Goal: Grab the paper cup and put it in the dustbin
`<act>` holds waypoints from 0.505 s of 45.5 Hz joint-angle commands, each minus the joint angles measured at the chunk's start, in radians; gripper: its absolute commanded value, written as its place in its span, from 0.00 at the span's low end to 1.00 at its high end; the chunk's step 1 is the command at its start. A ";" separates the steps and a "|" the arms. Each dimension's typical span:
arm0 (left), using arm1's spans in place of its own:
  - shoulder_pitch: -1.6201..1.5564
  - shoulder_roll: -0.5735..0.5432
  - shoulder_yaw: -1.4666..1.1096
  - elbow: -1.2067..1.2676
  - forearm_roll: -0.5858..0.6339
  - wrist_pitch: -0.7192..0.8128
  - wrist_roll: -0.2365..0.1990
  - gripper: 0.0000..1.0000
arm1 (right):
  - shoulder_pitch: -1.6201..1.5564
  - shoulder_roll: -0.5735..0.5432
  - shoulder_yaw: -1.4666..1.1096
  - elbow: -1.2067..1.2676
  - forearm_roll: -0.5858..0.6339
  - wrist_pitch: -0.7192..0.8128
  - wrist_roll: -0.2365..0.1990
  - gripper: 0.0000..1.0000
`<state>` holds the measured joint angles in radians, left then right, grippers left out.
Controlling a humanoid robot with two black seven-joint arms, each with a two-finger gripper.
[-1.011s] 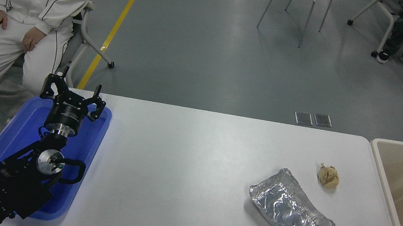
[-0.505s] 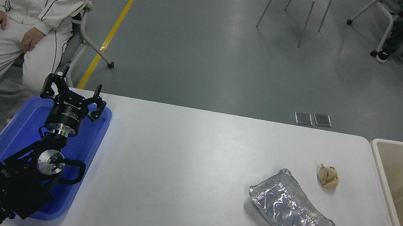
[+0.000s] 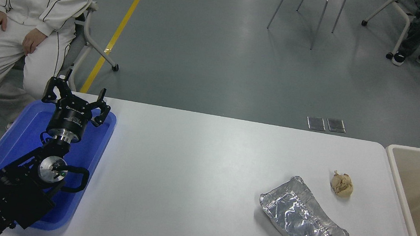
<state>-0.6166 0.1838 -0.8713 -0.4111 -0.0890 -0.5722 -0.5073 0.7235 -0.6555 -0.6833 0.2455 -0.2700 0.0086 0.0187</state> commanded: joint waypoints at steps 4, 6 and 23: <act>0.000 0.000 0.000 0.000 0.000 0.000 0.001 1.00 | 0.062 -0.062 0.028 0.144 0.000 0.001 0.001 0.99; 0.000 -0.001 0.000 0.000 0.000 0.000 0.001 1.00 | 0.083 -0.085 0.028 0.182 -0.002 0.004 0.000 0.99; 0.000 -0.001 0.000 0.000 0.000 0.000 0.001 1.00 | 0.307 -0.300 -0.035 0.561 -0.012 0.025 0.001 1.00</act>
<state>-0.6164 0.1833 -0.8713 -0.4111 -0.0889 -0.5722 -0.5063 0.9065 -0.8488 -0.6755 0.6034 -0.2770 0.0185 0.0183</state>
